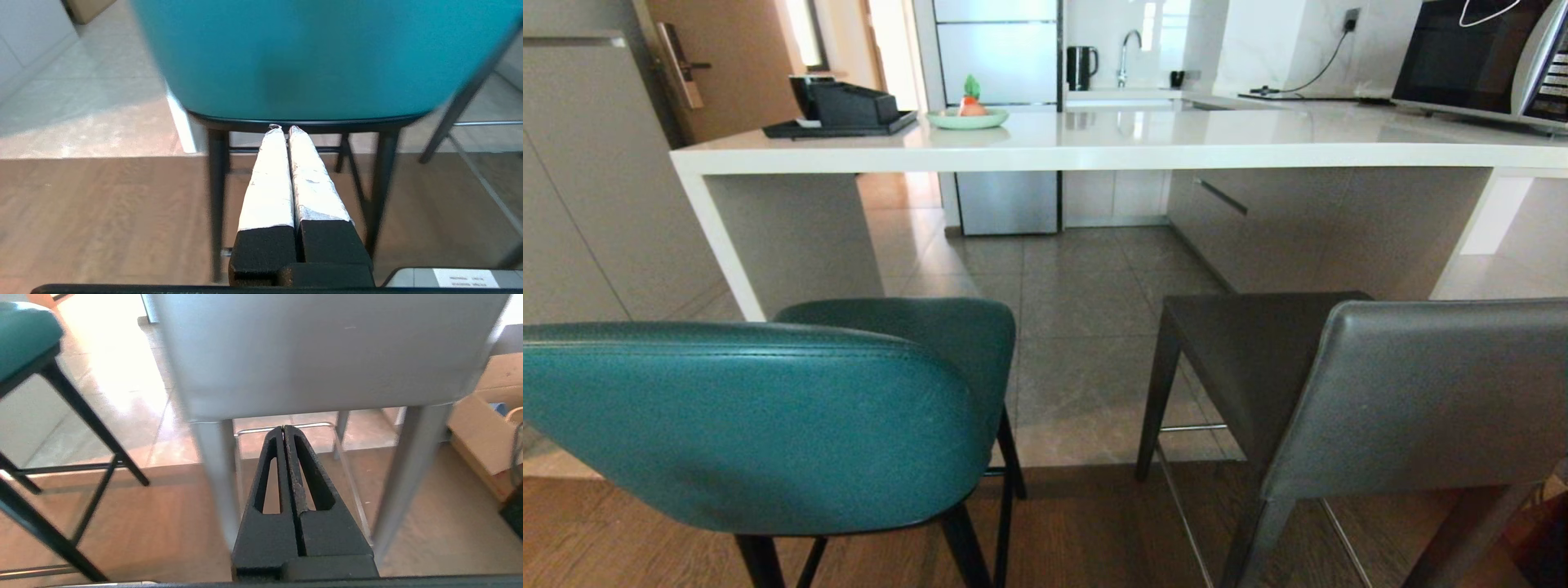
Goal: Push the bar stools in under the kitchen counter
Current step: Push the blue chair back under the dining table
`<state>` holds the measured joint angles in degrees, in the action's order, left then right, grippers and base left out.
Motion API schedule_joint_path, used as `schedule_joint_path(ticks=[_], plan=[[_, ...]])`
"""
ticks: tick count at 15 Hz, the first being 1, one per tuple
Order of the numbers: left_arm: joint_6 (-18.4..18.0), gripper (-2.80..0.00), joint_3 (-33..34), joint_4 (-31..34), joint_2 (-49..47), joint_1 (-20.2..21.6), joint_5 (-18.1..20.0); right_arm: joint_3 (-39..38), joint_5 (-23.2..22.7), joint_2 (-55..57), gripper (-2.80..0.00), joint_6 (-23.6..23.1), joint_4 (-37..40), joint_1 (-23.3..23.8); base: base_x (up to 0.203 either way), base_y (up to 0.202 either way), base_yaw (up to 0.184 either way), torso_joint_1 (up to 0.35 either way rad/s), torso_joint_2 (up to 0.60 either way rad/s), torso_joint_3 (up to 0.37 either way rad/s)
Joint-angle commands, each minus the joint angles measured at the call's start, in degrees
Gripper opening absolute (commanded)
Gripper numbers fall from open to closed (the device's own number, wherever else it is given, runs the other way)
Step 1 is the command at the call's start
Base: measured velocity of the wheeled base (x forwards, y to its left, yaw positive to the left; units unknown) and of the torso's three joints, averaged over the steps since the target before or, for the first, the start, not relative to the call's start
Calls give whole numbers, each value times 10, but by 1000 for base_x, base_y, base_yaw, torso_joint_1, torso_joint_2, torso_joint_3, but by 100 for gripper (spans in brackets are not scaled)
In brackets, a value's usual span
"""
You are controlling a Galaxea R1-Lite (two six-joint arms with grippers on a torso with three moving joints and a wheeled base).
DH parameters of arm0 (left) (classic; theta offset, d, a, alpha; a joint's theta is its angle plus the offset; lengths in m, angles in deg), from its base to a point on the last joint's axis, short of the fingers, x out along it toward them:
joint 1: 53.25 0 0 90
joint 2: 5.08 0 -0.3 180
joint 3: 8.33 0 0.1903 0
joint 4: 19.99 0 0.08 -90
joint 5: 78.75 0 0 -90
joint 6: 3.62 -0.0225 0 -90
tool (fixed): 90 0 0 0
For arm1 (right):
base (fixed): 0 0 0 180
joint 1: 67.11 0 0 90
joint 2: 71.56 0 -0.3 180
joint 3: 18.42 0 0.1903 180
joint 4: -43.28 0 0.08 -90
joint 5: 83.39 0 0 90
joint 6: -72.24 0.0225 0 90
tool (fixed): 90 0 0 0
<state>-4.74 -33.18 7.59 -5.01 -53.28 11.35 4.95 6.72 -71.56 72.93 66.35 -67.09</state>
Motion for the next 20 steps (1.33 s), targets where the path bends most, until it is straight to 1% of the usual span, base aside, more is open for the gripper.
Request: schedule_joint_path(ticks=[1, 20], plan=[[0, -280, 0, 0, -1, 0, 0, -3, 0, 1, -280, 0, 0, 0, 0, 196, 0, -1, 1, 2], [-1, -280, -1, 2, -1, 0, 0, -3, 1, 1, -280, 0, 0, 0, 0, 196, -1, 3, 2, 2]])
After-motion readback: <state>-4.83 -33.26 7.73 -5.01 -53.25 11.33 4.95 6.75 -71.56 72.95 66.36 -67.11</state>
